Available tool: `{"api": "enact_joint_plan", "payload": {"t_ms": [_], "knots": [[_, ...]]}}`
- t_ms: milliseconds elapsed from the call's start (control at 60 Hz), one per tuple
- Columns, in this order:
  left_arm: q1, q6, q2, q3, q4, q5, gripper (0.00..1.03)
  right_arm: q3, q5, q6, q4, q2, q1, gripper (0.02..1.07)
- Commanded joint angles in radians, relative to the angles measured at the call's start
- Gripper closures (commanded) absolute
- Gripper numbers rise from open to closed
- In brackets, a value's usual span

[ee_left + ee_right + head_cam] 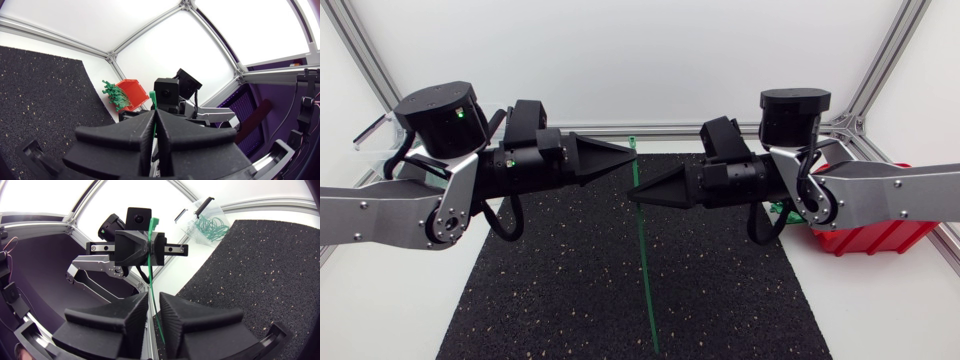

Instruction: Take a green cable tie from the red box, thread the tail through the head to close it, then place it in the transparent bin on the left.

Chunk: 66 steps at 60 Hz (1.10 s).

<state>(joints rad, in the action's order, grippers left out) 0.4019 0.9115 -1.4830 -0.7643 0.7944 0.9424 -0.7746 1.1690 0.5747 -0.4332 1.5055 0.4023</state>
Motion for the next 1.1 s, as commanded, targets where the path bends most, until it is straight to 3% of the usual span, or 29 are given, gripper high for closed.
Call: {"api": "enact_joint_plan", "payload": {"t_ms": [0, 33, 83, 267, 317, 383, 550, 733, 833, 1083], "knots": [[-0.02, -0.029, 0.04, 0.03, 0.014, 0.018, 0.99, 0.018, 0.031, -0.038, 0.037, -0.028, -0.017, 0.46], [-0.025, -0.049, 0.043, 0.034, 0.011, 0.024, 0.99, 0.015, 0.031, -0.079, 0.079, -0.041, -0.028, 0.37], [-0.025, -0.08, 0.047, 0.04, -0.001, 0.036, 0.99, 0.001, 0.031, -0.156, 0.154, -0.047, -0.04, 0.33], [-0.023, -0.253, 0.075, 0.046, -0.144, 0.036, 0.99, -0.065, -0.042, -0.601, 0.542, -0.088, -0.089, 0.31], [-0.023, -0.286, 0.093, 0.056, -0.172, 0.035, 0.99, -0.086, -0.137, -0.78, 0.689, -0.103, -0.085, 0.18], [-0.023, -0.319, 0.119, 0.072, -0.195, 0.032, 0.99, -0.101, -0.169, -0.934, 0.829, -0.114, -0.077, 0.09], [-0.02, -0.37, 0.162, 0.077, -0.284, 0.026, 0.99, -0.081, -0.299, -1.069, 0.939, -0.162, -0.06, 0.07], [-0.041, -0.362, 0.167, 0.033, -0.37, 0.022, 1.0, -0.114, -0.512, -1.214, 1.091, -0.163, -0.037, 0.07], [-0.057, -0.362, 0.164, 0.013, -0.412, 0.03, 1.0, -0.166, -0.516, -1.303, 1.196, -0.136, -0.056, 0.07], [-0.087, -0.361, 0.165, 0.0, -0.439, 0.018, 1.0, -0.175, -0.529, -1.487, 1.249, -0.146, -0.033, 0.07]]}}
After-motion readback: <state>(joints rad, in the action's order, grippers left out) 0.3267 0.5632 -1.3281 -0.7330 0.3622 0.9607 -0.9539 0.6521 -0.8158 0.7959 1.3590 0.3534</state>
